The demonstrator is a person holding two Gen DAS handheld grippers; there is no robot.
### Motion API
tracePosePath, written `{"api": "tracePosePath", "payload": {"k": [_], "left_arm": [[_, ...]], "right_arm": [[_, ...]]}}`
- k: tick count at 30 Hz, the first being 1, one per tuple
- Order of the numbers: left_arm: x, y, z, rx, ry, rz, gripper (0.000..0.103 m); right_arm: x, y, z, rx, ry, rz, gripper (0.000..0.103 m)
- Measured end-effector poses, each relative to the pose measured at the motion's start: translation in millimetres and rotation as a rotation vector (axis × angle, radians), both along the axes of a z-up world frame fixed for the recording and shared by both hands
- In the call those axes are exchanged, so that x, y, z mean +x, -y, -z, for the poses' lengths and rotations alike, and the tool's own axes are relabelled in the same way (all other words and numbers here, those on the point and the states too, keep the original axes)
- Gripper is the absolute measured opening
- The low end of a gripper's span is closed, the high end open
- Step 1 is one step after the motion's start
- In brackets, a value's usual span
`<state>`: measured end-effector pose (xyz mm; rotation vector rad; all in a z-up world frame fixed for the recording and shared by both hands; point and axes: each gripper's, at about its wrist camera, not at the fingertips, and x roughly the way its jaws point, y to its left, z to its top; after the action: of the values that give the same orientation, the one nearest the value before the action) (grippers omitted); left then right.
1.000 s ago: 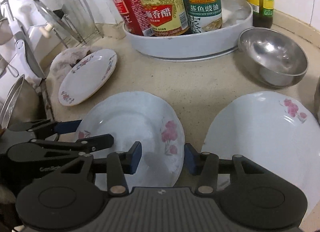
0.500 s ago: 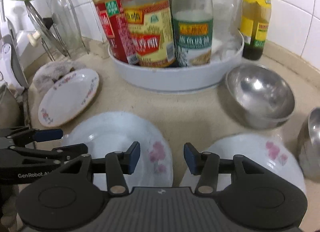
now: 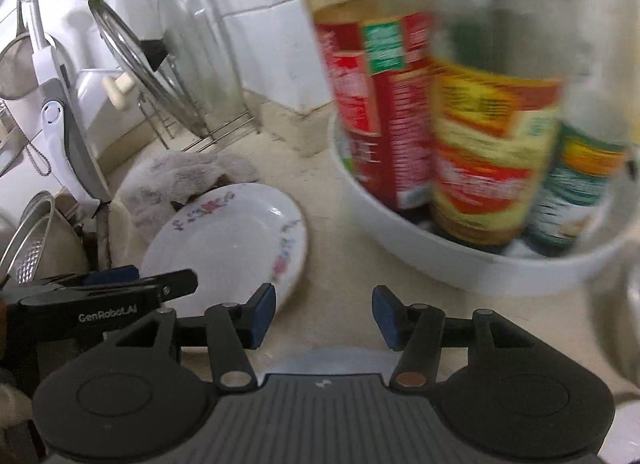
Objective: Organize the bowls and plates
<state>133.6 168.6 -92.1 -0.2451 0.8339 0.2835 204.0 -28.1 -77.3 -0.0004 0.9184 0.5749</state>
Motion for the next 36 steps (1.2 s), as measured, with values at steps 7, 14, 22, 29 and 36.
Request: {"api": "tracePosePath", "payload": {"k": [7, 14, 22, 29, 36], "left_arm": [[15.8, -26.2, 15.2, -0.025, -0.028, -0.095, 0.087], [31.3, -24.7, 16.6, -0.009, -0.035, -0.031, 0.089], [38.7, -9.8, 27.1, 0.034, -0.028, 0.094, 0.103], [36.5, -6.2, 23.0, 0.012, -0.022, 0.090, 0.095], [31.0, -0.7, 21.3, 0.027, -0.026, 0.122, 0.090]], "right_arm": [[27.2, -29.6, 21.3, -0.026, -0.028, -0.003, 0.051], [36.5, -37.1, 29.0, 0.009, -0.053, -0.020, 0.052], [34.3, -30.9, 34.6, 0.091, -0.054, -0.115, 0.054], [36.1, -32.8, 33.0, 0.076, -0.044, -0.109, 0.041], [37.1, -17.0, 34.0, 0.063, -0.051, -0.052, 0.021]]}}
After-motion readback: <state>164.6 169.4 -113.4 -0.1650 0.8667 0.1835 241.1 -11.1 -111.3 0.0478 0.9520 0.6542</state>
